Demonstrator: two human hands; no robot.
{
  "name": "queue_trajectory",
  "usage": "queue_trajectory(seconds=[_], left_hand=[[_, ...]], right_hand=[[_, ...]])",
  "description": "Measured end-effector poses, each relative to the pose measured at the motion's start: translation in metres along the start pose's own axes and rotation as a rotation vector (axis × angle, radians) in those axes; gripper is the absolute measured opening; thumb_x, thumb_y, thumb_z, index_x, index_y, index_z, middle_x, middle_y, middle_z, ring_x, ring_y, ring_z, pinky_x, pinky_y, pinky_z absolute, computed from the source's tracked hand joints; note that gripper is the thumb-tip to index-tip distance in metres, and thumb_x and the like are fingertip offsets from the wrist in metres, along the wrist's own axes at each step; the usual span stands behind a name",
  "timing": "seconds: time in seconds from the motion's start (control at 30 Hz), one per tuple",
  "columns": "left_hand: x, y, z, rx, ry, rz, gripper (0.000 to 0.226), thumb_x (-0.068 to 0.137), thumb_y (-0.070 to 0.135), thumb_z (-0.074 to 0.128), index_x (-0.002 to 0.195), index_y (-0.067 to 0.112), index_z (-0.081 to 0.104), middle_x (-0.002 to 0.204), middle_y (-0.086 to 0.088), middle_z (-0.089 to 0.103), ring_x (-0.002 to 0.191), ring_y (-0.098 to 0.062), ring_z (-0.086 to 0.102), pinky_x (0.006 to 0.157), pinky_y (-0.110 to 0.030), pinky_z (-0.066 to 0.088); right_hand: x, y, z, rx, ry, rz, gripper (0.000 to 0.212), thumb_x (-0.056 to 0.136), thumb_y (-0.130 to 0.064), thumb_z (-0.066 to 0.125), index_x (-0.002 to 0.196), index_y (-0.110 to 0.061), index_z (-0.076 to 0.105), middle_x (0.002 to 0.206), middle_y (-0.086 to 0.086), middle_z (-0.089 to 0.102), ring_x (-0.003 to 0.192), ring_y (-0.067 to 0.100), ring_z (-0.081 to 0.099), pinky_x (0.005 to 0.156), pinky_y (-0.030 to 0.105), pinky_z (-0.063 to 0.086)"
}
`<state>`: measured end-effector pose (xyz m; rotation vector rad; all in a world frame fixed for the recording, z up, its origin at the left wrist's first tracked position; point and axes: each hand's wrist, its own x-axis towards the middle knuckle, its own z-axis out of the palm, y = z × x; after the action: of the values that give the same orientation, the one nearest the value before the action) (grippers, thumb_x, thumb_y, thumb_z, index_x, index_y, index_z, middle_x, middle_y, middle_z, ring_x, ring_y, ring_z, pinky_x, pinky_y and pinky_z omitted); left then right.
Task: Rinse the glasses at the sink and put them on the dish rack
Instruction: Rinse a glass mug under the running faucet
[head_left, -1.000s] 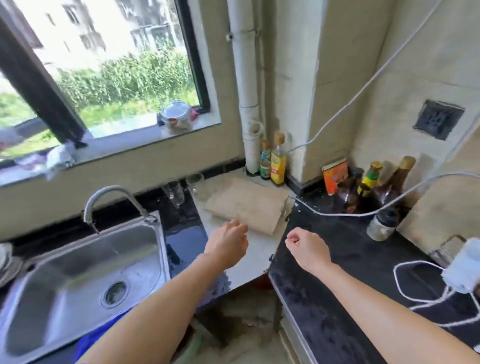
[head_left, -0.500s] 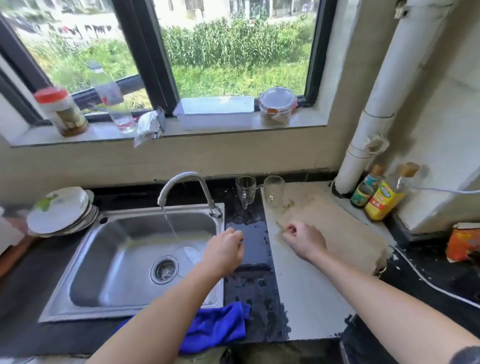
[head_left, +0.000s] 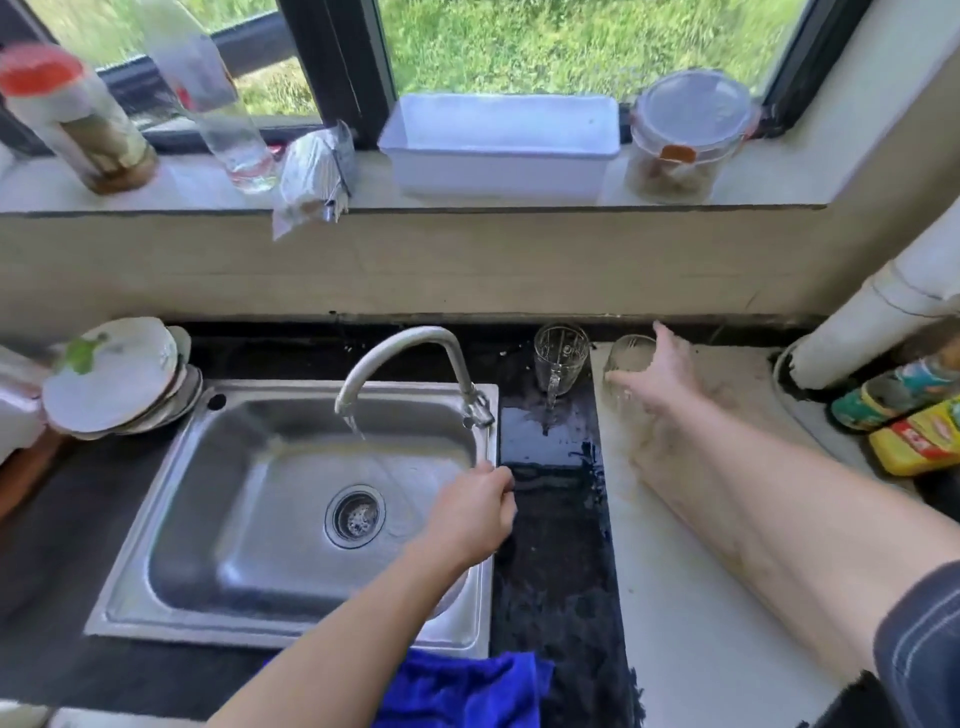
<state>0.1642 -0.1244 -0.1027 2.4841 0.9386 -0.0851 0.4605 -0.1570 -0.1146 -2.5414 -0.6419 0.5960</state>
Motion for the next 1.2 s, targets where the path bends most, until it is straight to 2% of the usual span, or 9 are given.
queue_trajectory(seconds=[0.1, 0.23, 0.37, 0.5, 0.63, 0.73, 0.97, 1.1, 1.2], left_hand=[[0.004, 0.000, 0.009, -0.014, 0.005, -0.041, 0.025, 0.095, 0.021, 0.043, 0.108, 0.012, 0.061, 0.107, -0.007, 0.060, 0.097, -0.027, 0.056, 0.075, -0.033, 0.040], [0.011, 0.006, 0.016, -0.042, -0.036, -0.099, 0.025, 0.094, 0.021, 0.043, 0.108, 0.012, 0.062, 0.107, -0.007, 0.062, 0.097, -0.027, 0.057, 0.079, -0.036, 0.046], [0.018, 0.015, 0.016, -0.097, -0.037, -0.177, 0.025, 0.094, 0.022, 0.044, 0.107, 0.013, 0.063, 0.107, -0.005, 0.063, 0.095, -0.024, 0.058, 0.080, -0.036, 0.048], [0.020, 0.018, 0.007, -0.178, 0.017, -0.238, 0.023, 0.093, 0.020, 0.047, 0.104, 0.010, 0.065, 0.104, -0.007, 0.066, 0.097, -0.024, 0.059, 0.081, -0.033, 0.047], [0.016, 0.004, -0.007, -0.243, 0.100, -0.308, 0.020, 0.090, 0.021, 0.051, 0.102, 0.014, 0.065, 0.100, -0.004, 0.067, 0.091, -0.021, 0.059, 0.078, -0.031, 0.046], [0.004, -0.014, -0.020, -0.355, 0.160, -0.388, 0.017, 0.091, 0.014, 0.052, 0.099, 0.011, 0.066, 0.089, 0.000, 0.063, 0.080, -0.016, 0.054, 0.068, -0.024, 0.035], [-0.033, -0.101, -0.028, -1.123, 0.081, -0.873, 0.011, 0.090, 0.018, 0.048, 0.085, 0.014, 0.057, 0.077, -0.007, 0.053, 0.063, -0.021, 0.049, 0.056, -0.027, 0.039], [-0.044, -0.147, -0.030, -1.550, 0.001, -0.930, 0.020, 0.096, 0.026, 0.045, 0.096, 0.012, 0.059, 0.092, -0.013, 0.060, 0.088, -0.033, 0.055, 0.076, -0.043, 0.052], [-0.043, -0.180, -0.020, -1.855, 0.030, -0.891, 0.027, 0.099, 0.028, 0.043, 0.099, 0.008, 0.062, 0.091, -0.013, 0.064, 0.077, -0.028, 0.058, 0.066, -0.038, 0.052]], right_hand=[[0.020, -0.004, 0.006, -0.051, -0.090, -0.030, 0.104, 0.068, -0.044, 0.083, 0.151, -0.028, 0.023, 0.154, 0.013, 0.029, 0.136, 0.034, 0.038, 0.106, 0.050, 0.040], [0.021, -0.002, -0.004, -0.017, -0.141, -0.057, 0.086, 0.061, -0.043, 0.082, 0.137, -0.028, 0.044, 0.124, 0.006, 0.058, 0.093, 0.028, 0.067, 0.084, 0.043, 0.056], [0.001, -0.006, -0.030, 0.166, -0.170, -0.035, 0.083, 0.056, -0.045, 0.079, 0.132, -0.027, 0.052, 0.103, -0.004, 0.061, 0.080, 0.023, 0.067, 0.071, 0.043, 0.060], [-0.036, -0.026, -0.041, 0.341, -0.256, -0.082, 0.068, 0.067, -0.034, 0.083, 0.128, -0.023, 0.054, 0.108, -0.006, 0.054, 0.082, 0.010, 0.059, 0.064, 0.044, 0.062], [-0.078, -0.051, -0.019, 0.440, -0.395, -0.089, 0.065, 0.068, -0.035, 0.083, 0.123, -0.019, 0.053, 0.108, -0.003, 0.055, 0.094, 0.018, 0.061, 0.061, 0.042, 0.062], [-0.105, -0.071, 0.011, 0.484, -0.476, -0.082, 0.067, 0.063, -0.037, 0.084, 0.121, -0.023, 0.054, 0.108, 0.000, 0.057, 0.095, 0.021, 0.062, 0.056, 0.035, 0.060], [-0.154, -0.129, 0.095, 0.485, -0.650, -0.109, 0.071, 0.065, -0.035, 0.085, 0.125, -0.021, 0.051, 0.121, -0.001, 0.053, 0.101, 0.021, 0.062, 0.062, 0.041, 0.062], [-0.177, -0.163, 0.141, 0.442, -0.674, -0.109, 0.084, 0.049, -0.048, 0.083, 0.123, -0.024, 0.053, 0.117, -0.003, 0.057, 0.100, 0.019, 0.063, 0.061, 0.043, 0.062], [-0.187, -0.184, 0.167, 0.401, -0.675, -0.087, 0.077, 0.058, -0.044, 0.084, 0.125, -0.025, 0.050, 0.111, -0.005, 0.056, 0.098, 0.017, 0.062, 0.066, 0.042, 0.062]])
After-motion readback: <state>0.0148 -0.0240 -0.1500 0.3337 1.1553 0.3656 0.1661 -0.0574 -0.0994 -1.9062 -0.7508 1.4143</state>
